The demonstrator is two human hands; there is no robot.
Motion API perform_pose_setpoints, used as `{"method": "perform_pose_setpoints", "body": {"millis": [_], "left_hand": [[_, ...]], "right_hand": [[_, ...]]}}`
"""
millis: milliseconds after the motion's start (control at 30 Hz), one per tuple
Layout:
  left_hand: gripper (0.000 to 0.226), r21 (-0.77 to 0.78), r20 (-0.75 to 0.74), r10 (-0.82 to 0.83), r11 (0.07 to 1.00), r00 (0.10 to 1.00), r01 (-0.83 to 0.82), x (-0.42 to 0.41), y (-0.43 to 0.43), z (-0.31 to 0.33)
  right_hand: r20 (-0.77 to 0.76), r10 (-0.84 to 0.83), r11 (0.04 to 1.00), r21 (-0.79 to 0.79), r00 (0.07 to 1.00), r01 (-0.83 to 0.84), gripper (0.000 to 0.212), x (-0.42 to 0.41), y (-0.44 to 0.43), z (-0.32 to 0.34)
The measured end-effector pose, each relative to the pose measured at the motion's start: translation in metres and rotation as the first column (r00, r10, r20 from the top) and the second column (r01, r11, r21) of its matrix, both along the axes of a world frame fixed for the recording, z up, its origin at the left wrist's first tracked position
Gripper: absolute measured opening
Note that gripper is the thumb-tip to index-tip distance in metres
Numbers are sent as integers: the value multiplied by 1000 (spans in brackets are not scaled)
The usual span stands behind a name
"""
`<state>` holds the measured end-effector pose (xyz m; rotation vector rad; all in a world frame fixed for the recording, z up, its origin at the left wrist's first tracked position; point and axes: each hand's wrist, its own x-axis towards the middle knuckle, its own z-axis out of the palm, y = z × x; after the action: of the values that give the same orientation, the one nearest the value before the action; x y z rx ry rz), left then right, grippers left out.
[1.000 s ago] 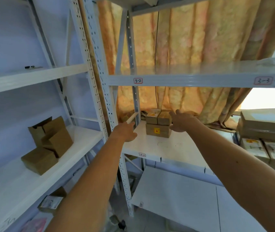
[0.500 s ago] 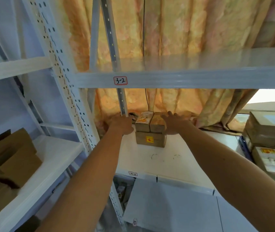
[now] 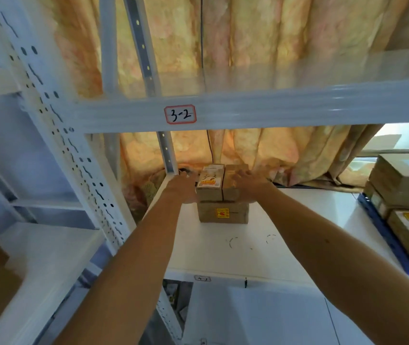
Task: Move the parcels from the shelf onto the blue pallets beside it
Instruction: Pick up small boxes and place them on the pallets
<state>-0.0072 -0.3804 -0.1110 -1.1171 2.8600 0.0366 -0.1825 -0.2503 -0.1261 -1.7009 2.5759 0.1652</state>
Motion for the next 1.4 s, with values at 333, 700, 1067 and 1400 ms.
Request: {"method": "perform_pose_setpoints", "body": {"millis": [333,700,1067,1400], "left_hand": [[107,91,32,-48,995,998,45,-11,-51,-16],[98,64,85,-43,997,995,38,-26,-66,-8],[84,91,37,11,996,999,-14,-28,-92,-6],[51,77,9,93,993,996,-94,-15,-100,-9]], "right_hand": [[-31,-12,1000,26,999,13,77,-7,-17,-17],[90,-117,993,5,989,117,61,-18,-23,-3],[163,-314,929,-153,935,338,69,-34,-59,-36],[285,-403,874,-163,870,458,83,-15,-54,-22]]}}
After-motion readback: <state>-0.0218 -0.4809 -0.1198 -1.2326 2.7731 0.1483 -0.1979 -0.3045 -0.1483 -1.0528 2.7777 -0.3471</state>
